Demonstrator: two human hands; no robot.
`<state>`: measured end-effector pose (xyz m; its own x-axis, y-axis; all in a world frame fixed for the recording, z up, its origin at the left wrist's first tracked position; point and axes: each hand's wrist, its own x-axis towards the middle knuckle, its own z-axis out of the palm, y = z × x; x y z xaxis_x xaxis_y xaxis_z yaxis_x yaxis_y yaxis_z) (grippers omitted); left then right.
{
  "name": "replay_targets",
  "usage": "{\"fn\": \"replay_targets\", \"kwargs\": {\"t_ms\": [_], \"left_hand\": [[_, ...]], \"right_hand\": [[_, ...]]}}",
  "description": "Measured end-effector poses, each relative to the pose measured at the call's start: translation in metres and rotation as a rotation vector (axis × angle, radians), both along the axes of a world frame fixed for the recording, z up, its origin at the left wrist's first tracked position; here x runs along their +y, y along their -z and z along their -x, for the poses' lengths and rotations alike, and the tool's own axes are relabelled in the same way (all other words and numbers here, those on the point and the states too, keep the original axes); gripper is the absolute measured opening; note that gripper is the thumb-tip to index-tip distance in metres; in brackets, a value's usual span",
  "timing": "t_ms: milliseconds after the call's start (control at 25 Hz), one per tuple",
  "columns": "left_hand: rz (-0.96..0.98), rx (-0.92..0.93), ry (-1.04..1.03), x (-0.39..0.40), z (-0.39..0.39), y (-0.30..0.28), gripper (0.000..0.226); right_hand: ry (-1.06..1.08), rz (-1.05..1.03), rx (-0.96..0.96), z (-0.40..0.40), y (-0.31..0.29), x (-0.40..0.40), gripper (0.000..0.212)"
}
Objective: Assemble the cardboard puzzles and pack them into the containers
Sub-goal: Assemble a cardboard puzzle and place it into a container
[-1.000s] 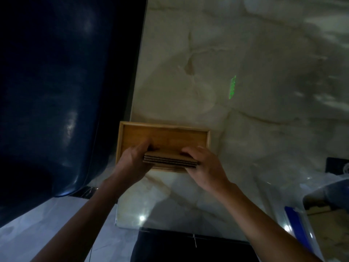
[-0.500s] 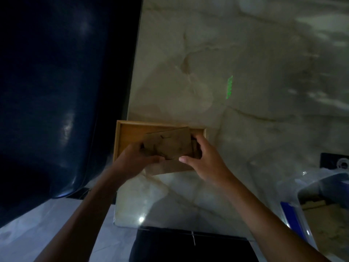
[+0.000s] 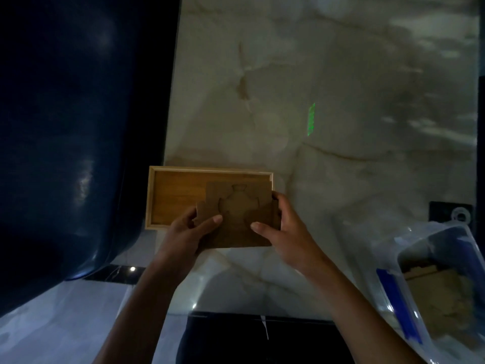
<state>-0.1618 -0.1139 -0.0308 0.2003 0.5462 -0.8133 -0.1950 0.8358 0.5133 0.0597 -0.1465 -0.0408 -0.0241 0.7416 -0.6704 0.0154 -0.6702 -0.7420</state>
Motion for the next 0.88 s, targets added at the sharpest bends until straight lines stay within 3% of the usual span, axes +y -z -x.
{"fn": "replay_targets", "kwargs": {"t_ms": [200, 360, 640, 880], "left_hand": [[0.038, -0.057, 0.020, -0.007, -0.018, -0.005, 0.029], [0.081, -0.093, 0.055, -0.013, -0.042, -0.014, 0.024], [-0.058, -0.009, 0.277, -0.022, -0.110, -0.026, 0.026], [-0.116, 0.017, 0.455, -0.042, -0.206, -0.043, 0.040]], "right_hand": [[0.083, -0.019, 0.053, -0.024, -0.012, -0.016, 0.036], [0.207, -0.036, 0.060, -0.047, -0.019, -0.029, 0.027], [0.350, -0.060, -0.004, -0.102, -0.036, -0.083, 0.026], [0.590, -0.104, -0.071, -0.154, -0.044, -0.137, 0.028]]}}
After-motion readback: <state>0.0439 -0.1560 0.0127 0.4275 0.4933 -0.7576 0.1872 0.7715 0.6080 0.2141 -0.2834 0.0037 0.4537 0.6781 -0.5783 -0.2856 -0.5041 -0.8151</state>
